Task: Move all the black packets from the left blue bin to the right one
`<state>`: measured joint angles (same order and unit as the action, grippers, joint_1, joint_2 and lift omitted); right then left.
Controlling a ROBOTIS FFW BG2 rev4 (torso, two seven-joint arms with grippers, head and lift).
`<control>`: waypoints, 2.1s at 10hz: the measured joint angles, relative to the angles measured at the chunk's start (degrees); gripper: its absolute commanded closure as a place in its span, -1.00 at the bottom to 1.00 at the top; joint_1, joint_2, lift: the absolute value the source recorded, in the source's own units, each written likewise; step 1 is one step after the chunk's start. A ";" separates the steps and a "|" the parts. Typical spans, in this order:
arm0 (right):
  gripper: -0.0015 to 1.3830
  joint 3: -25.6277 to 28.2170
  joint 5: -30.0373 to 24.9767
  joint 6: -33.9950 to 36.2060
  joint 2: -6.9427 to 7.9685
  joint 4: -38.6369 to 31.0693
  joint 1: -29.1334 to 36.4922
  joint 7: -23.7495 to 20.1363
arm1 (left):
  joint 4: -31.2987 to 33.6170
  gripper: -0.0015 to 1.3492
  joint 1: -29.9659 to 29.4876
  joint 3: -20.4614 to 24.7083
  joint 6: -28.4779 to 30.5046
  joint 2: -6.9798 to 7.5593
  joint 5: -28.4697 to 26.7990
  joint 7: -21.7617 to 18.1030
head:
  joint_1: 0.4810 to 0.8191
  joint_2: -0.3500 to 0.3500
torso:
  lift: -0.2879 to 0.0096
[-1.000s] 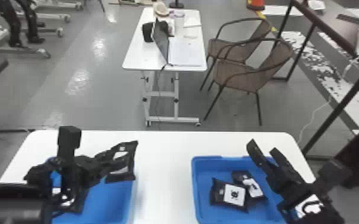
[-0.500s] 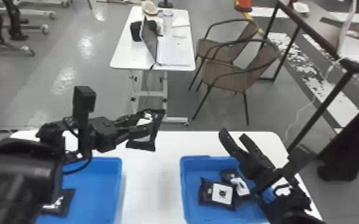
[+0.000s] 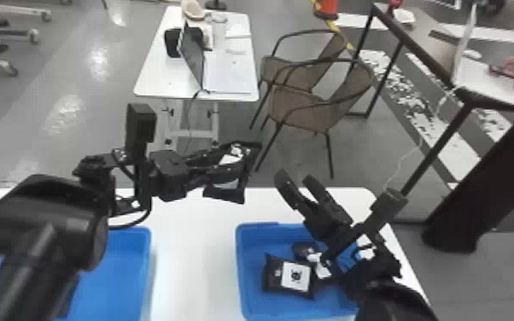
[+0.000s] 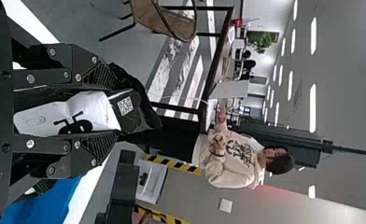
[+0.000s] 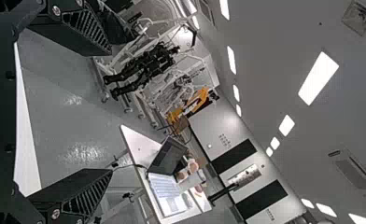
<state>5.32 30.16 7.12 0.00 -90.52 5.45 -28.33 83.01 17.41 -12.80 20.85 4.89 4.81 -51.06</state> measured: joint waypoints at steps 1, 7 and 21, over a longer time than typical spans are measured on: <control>-0.82 -0.40 -0.01 -0.06 0.00 0.07 -0.98 -0.22 | -0.48 0.22 0.56 -1.65 0.05 0.18 0.38 -0.05 | 0.27 -0.53 | 0.94; -0.81 -4.04 0.71 0.68 0.00 -0.16 -4.22 -0.31 | -3.97 0.22 2.51 -6.38 -0.66 -0.53 1.67 -0.27 | 0.27 -0.53 | 0.94; 0.65 -2.36 0.28 3.63 0.00 0.54 -2.97 0.91 | -1.41 -0.83 -1.00 -1.16 -0.12 -0.69 1.54 0.64 | 0.27 -0.48 | 0.94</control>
<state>2.95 30.44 10.75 0.00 -89.99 2.48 -27.42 81.60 16.42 -13.96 20.73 4.21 6.35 -50.42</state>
